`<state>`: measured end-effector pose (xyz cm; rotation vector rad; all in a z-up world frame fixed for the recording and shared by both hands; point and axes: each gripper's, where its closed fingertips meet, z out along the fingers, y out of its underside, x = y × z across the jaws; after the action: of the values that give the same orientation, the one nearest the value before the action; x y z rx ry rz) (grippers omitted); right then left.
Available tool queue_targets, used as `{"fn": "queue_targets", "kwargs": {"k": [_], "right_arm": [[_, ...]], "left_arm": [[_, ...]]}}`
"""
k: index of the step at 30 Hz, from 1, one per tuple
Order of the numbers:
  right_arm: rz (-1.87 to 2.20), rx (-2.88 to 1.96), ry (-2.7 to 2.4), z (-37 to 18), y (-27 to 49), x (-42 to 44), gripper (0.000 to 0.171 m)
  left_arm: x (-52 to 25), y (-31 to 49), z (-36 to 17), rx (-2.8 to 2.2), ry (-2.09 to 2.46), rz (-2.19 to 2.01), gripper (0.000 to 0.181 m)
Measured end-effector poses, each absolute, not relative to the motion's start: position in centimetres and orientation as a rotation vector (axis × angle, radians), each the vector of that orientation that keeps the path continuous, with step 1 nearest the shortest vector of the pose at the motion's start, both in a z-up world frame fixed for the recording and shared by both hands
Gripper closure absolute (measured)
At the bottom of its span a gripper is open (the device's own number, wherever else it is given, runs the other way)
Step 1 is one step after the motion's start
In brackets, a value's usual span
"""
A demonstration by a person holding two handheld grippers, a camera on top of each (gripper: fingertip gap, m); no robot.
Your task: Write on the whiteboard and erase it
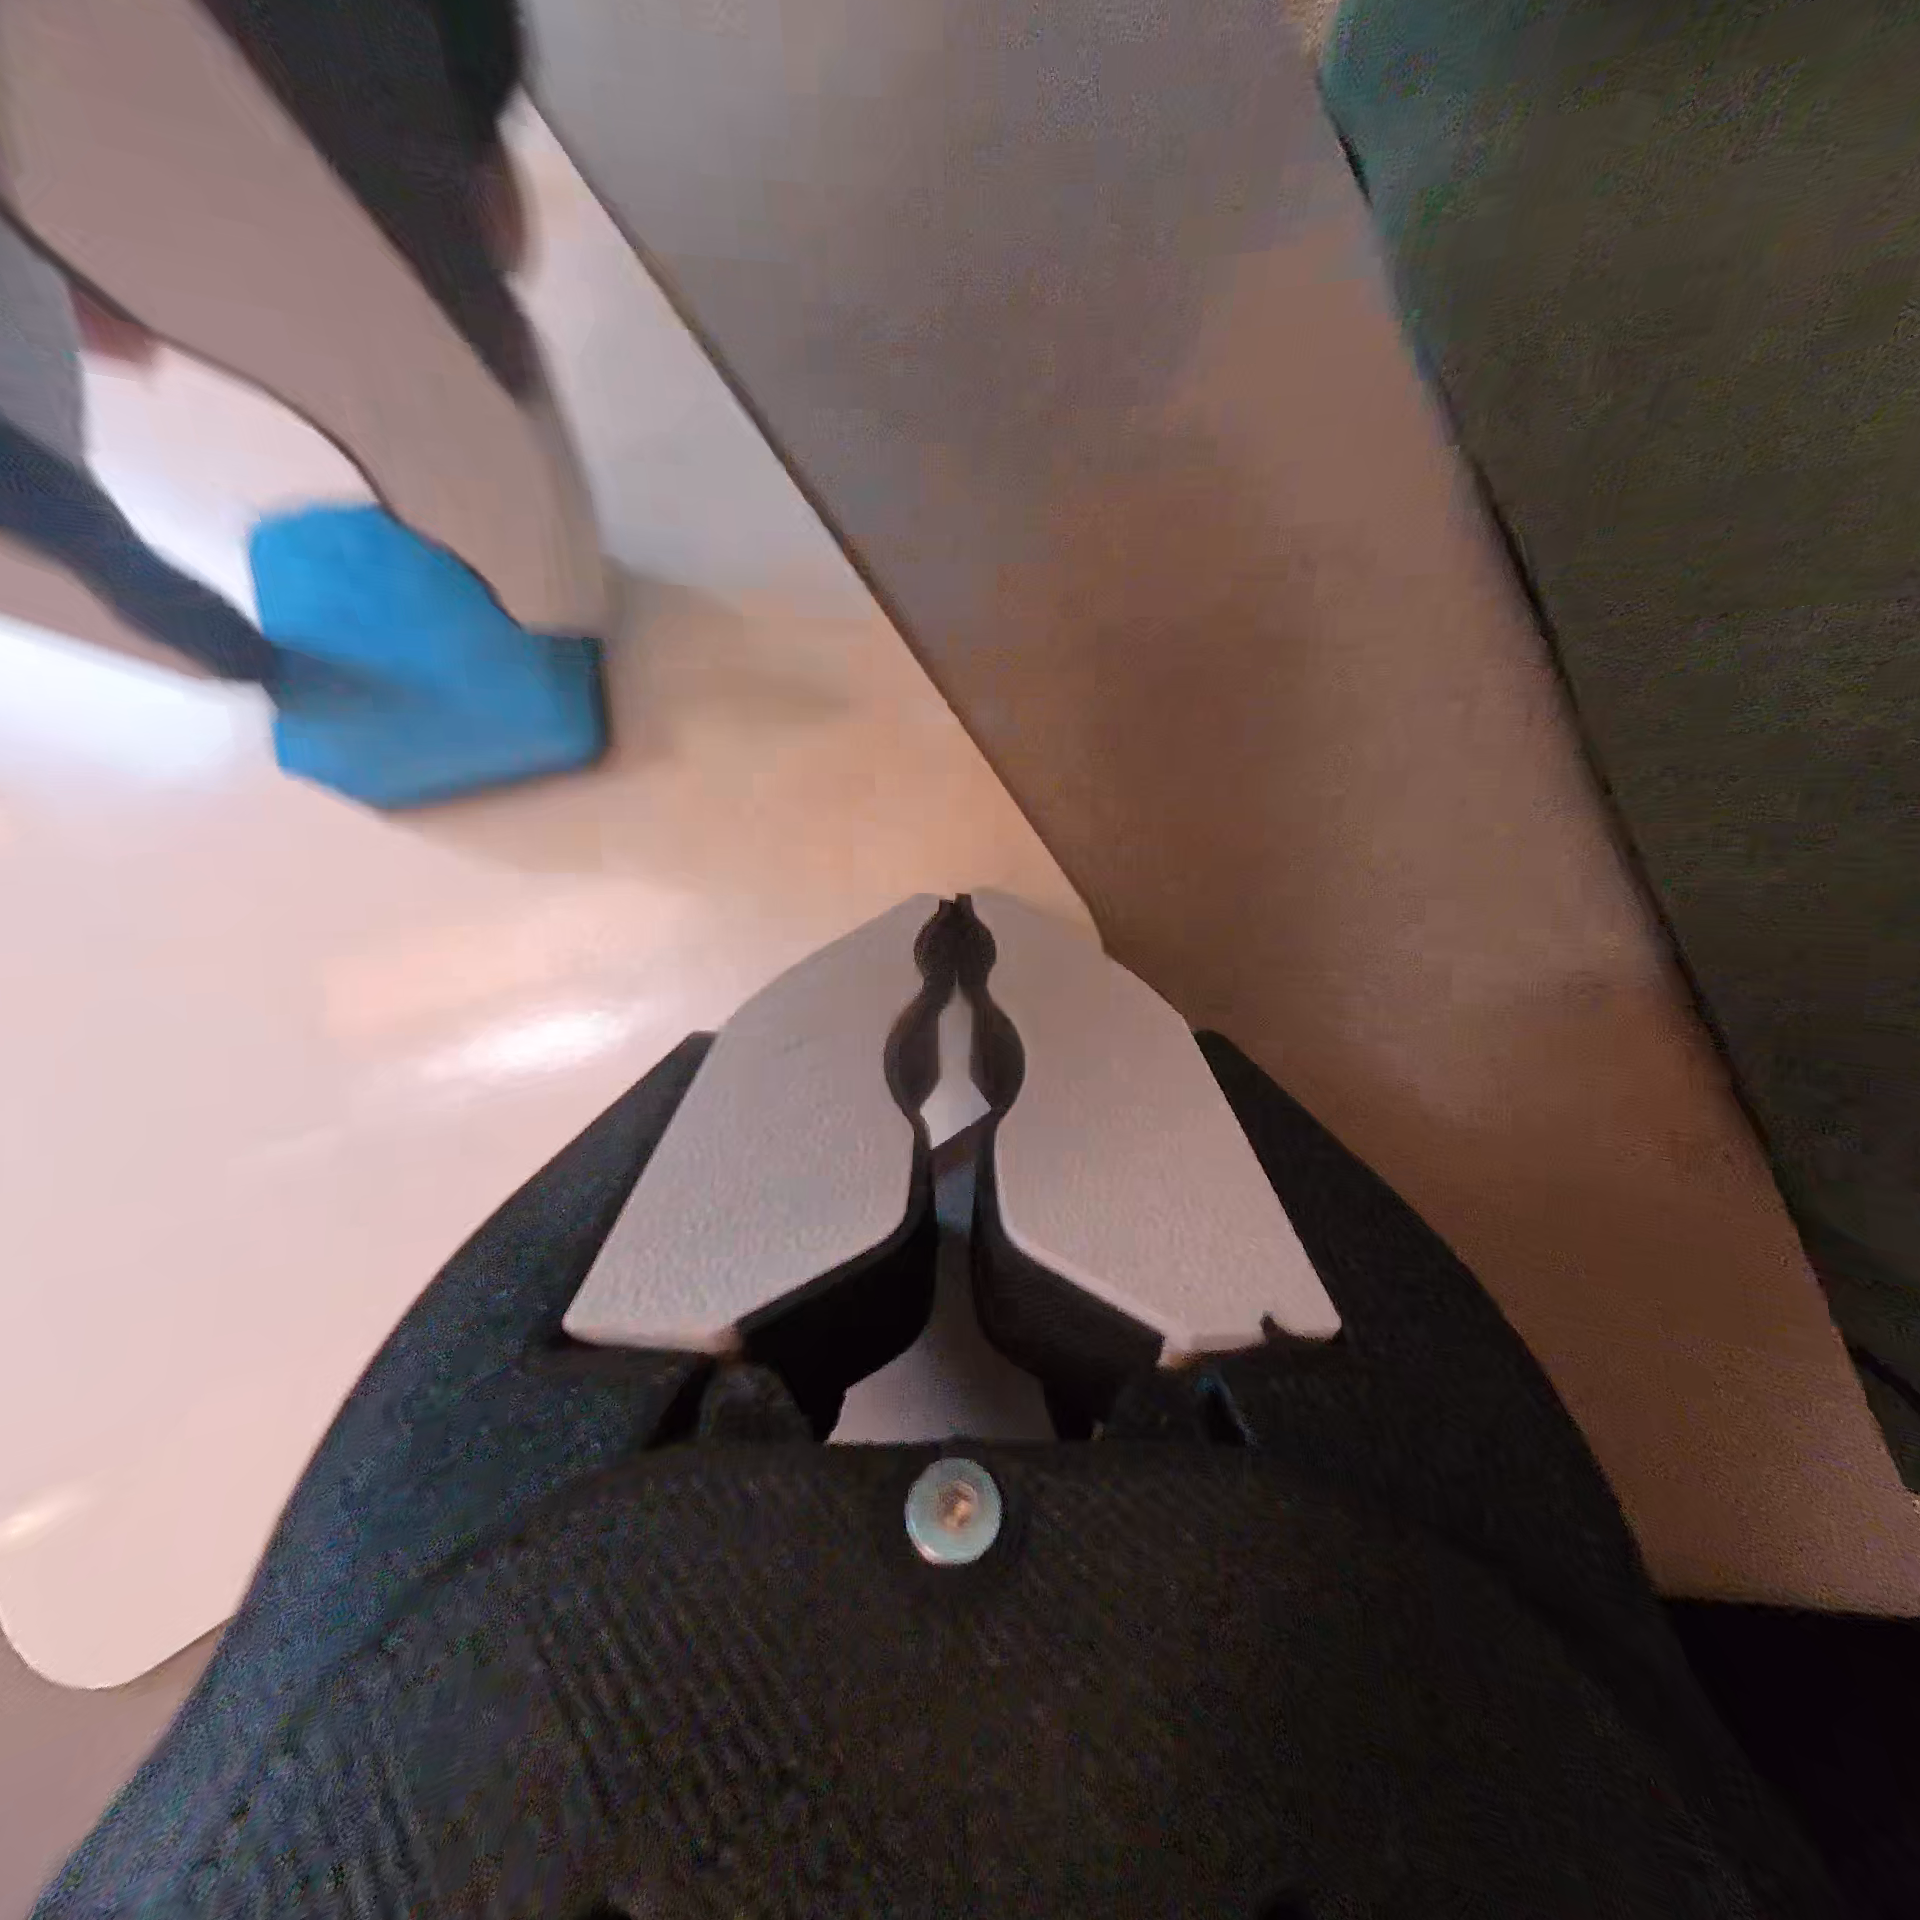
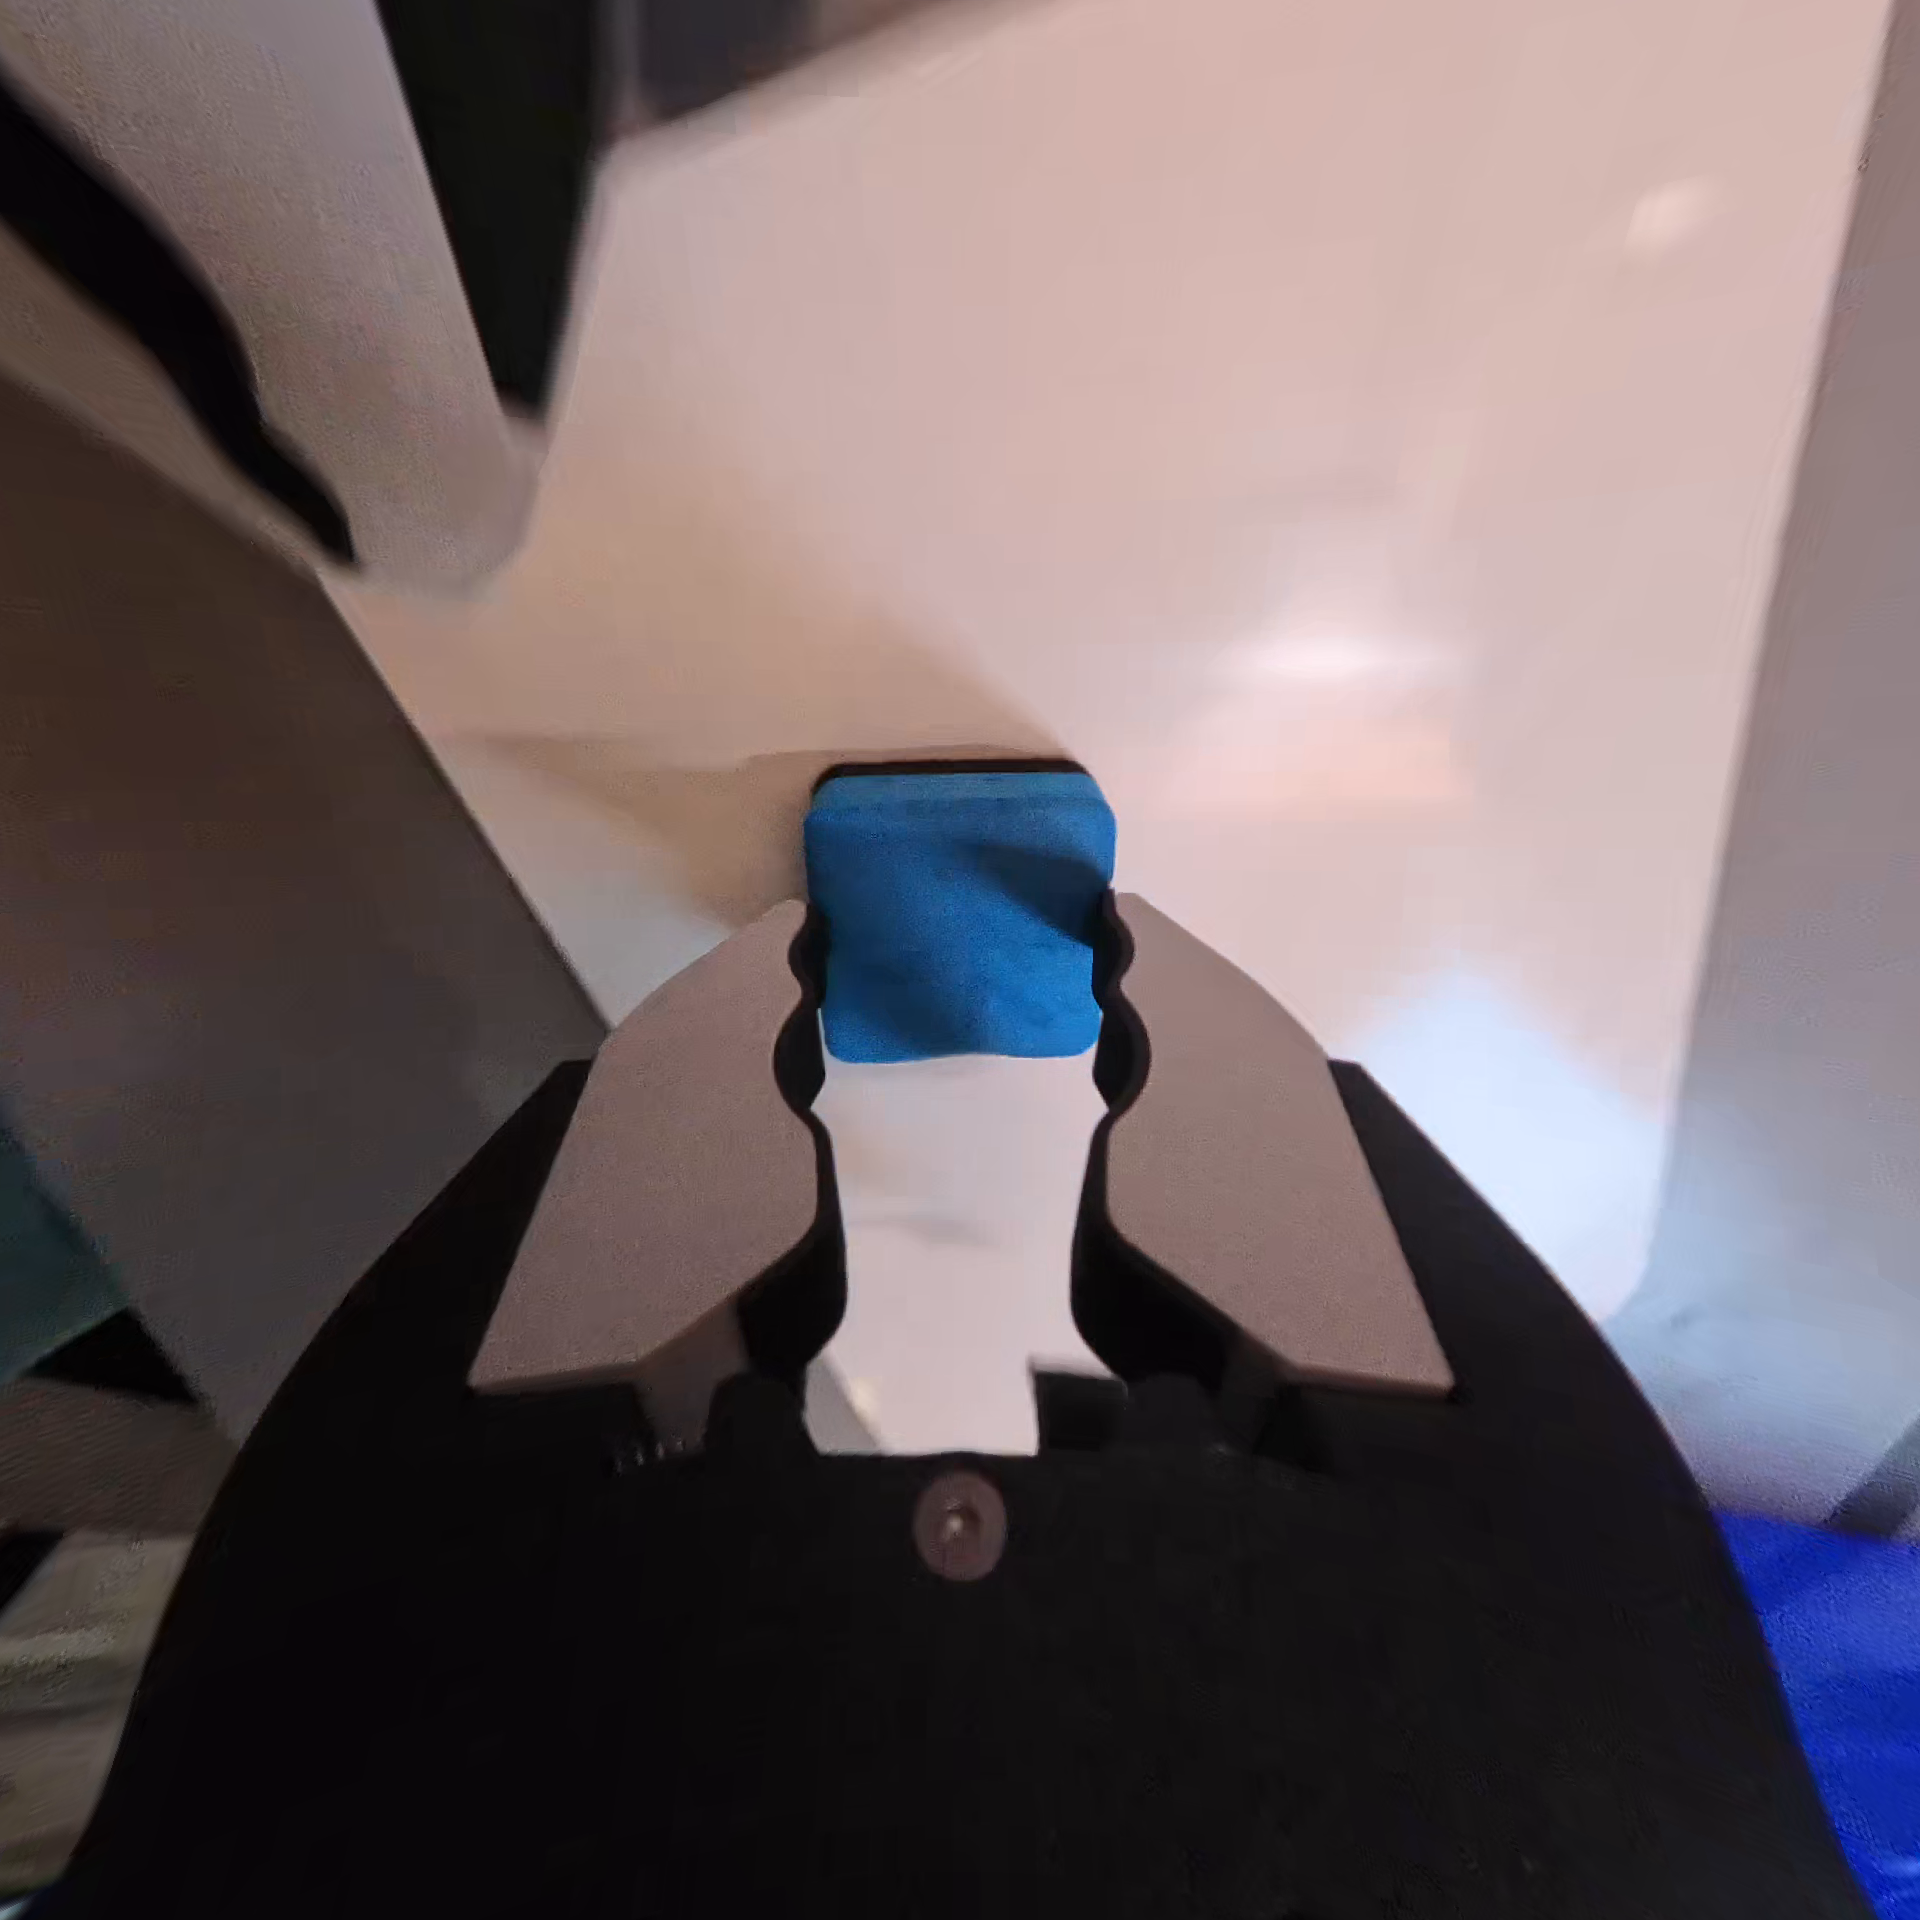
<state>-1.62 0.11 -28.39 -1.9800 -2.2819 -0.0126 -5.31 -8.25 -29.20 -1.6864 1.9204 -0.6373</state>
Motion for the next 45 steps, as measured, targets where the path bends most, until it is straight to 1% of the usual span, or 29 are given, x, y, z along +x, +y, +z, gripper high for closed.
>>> {"fn": "queue_targets", "kwargs": {"k": [1,2,4,6,9,11,13,15,18,21,22,23,25,27,29,32,33,34,36,40,42,45], "right_arm": [[0.001,-1.936,-2.298,-28.4,0.2,-3.2,0.121],[0.06,-1.993,-2.246,-28.5,1.5,-4.4,0.121],[0.154,-2.169,-2.035,-28.5,7.5,-5.2,0.121],[0.103,-2.325,-1.777,-28.5,15.1,-2.3,0.121],[0.089,-2.523,-1.456,-28.5,21.2,4.8,0.121],[0.03,-2.555,-1.351,-28.4,22.5,8.6,0.121],[0.017,-2.535,-1.322,-28.0,22.4,10.2,0.121],[0.131,-2.475,-1.243,-26.5,22.4,9.0,0.121],[0.097,-2.44,-1.129,-24.5,24.8,8.4,0.12],[0.096,-2.546,-1.081,-26.2,27.0,8.7,0.12],[0.121,-2.552,-1.06,-26.9,27.5,8.5,0.116],[0.137,-2.546,-1.042,-27.5,28.0,8.2,0.1],[0.15,-2.476,-1.011,-27.7,28.9,7.7,0.089],[0.209,-2.354,-0.975,-26.2,29.1,6.7,0.084],[0.28,-2.202,-0.938,-23.4,28.4,6.0,0.084],[0.398,-2.008,-0.896,-19.6,25.2,5.9,0.084],[0.427,-1.963,-0.886,-18.9,23.9,6.2,0.085],[0.443,-1.925,-0.88,-18.4,22.6,6.7,0.085],[0.441,-1.873,-0.874,-18.0,20.2,8.0,0.086],[0.443,-1.822,-0.821,-18.0,17.4,10.8,0.087],[0.493,-1.794,-0.779,-18.1,16.3,11.7,0.09],[0.568,-1.781,-0.749,-18.8,15.3,12.9,0.091]], "left_arm": [[-5.2,-8.6,-29.2,-1.682,1.931,-0.654,0.181],[-5.1,-8.9,-29.2,-1.676,1.939,-0.663,0.181],[-5.0,-9.0,-29.2,-1.663,1.948,-0.648,0.181],[-5.1,-8.6,-29.2,-1.676,1.932,-0.637,0.181],[-5.6,-8.1,-29.2,-1.696,1.912,-0.621,0.181],[-5.6,-8.1,-29.2,-1.695,1.911,-0.625,0.181],[-5.5,-8.3,-29.2,-1.693,1.914,-0.642,0.181],[-5.3,-8.5,-29.1,-1.691,1.91,-0.671,0.181],[-5.0,-8.5,-29.1,-1.683,1.908,-0.651,0.181],[-5.0,-8.2,-29.1,-1.676,1.881,-0.627,0.181],[-5.1,-7.8,-29.1,-1.665,1.872,-0.607,0.181],[-5.2,-7.4,-29.0,-1.66,1.858,-0.585,0.181],[-5.3,-6.4,-28.6,-1.659,1.797,-0.584,0.181],[-5.5,-6.0,-28.1,-1.692,1.736,-0.654,0.181],[-5.4,-5.4,-27.3,-1.691,1.657,-0.711,0.181],[-5.7,-4.0,-25.9,-1.677,1.551,-0.733,0.181],[-5.8,-3.4,-25.4,-1.677,1.504,-0.745,0.17],[-6.0,-2.8,-25.0,-1.692,1.459,-0.753,0.167],[-6.5,-1.6,-24.3,-1.708,1.376,-0.762,0.164],[-8.3,1.5,-23.1,-1.765,1.207,-0.713,0.147],[-10.5,3.7,-22.0,-1.78,1.119,-0.61,0.145],[-16.2,7.2,-19.8,-1.848,0.986,-0.373,0.146]]}}
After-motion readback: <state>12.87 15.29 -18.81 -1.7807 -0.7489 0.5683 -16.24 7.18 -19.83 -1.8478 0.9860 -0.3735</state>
